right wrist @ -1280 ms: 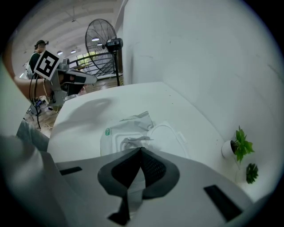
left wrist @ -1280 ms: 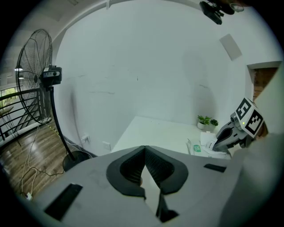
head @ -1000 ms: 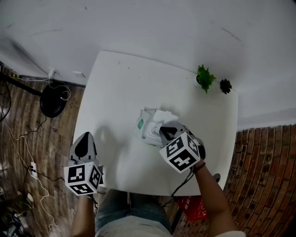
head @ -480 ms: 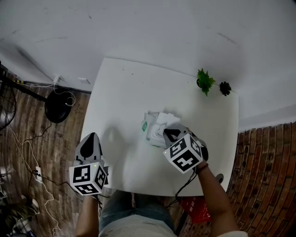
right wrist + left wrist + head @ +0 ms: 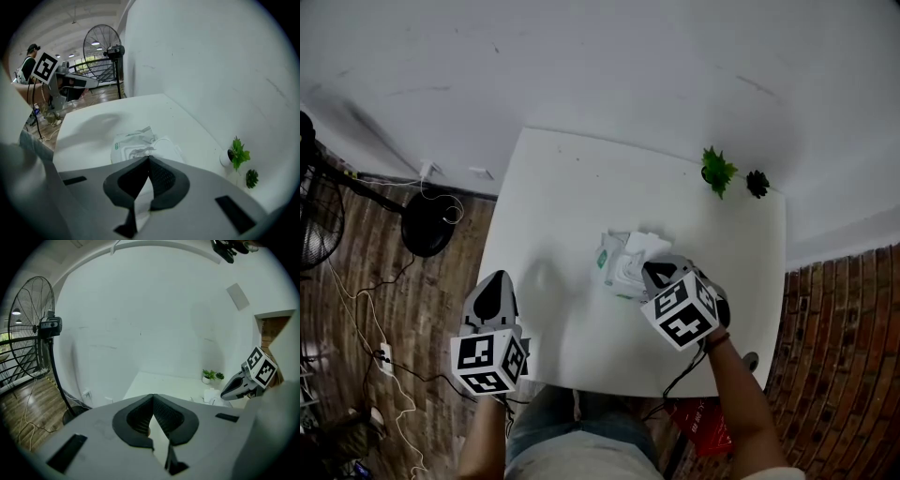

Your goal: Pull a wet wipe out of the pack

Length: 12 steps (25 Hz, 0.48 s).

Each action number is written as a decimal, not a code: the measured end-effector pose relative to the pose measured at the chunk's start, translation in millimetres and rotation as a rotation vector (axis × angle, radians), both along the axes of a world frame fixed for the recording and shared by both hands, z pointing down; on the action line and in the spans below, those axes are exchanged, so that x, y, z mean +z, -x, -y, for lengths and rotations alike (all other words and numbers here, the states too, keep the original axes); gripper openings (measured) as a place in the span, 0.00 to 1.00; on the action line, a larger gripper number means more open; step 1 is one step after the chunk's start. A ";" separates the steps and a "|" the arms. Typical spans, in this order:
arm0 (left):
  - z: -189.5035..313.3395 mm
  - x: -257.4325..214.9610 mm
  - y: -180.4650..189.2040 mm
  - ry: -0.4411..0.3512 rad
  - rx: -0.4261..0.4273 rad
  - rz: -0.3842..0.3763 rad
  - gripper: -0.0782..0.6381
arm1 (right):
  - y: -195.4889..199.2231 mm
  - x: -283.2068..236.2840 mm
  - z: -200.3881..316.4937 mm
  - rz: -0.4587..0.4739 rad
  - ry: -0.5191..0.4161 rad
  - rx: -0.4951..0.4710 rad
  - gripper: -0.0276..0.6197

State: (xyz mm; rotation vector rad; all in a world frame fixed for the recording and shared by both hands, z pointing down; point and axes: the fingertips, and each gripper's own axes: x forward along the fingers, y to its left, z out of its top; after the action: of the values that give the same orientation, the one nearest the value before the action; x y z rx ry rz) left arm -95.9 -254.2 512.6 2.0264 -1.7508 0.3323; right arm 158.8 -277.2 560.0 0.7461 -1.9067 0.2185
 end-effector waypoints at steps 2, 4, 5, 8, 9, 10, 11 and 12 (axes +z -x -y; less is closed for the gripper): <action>0.0 -2.8 0.4 -0.004 0.002 -0.001 0.11 | -0.9 -4.2 0.9 -0.001 -0.009 0.007 0.04; 0.0 -5.4 1.0 -0.009 0.004 -0.002 0.11 | -1.6 -8.8 2.1 -0.001 -0.017 0.012 0.04; -0.1 -6.6 1.3 -0.012 0.004 -0.003 0.11 | -1.9 -11.2 2.6 0.000 -0.021 0.015 0.04; 0.4 -9.9 2.0 -0.020 0.004 -0.006 0.11 | -2.6 -17.2 4.3 0.000 -0.032 0.023 0.04; 0.8 -10.8 2.2 -0.022 0.004 -0.007 0.11 | -2.8 -18.6 4.8 -0.002 -0.035 0.025 0.04; 1.1 -11.7 2.5 -0.024 0.004 -0.009 0.11 | -2.9 -20.0 5.1 -0.003 -0.037 0.026 0.04; 1.3 -12.7 2.7 -0.026 0.005 -0.010 0.11 | -3.1 -21.5 5.3 -0.004 -0.040 0.029 0.04; 1.5 -13.6 3.0 -0.027 0.005 -0.011 0.11 | -3.3 -23.1 5.5 -0.005 -0.043 0.031 0.04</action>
State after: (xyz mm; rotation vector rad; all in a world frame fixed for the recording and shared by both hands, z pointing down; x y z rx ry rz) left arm -98.9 -255.7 499.1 2.0479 -1.7532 0.2995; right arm 162.1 -282.7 536.9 0.8046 -1.9012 0.1957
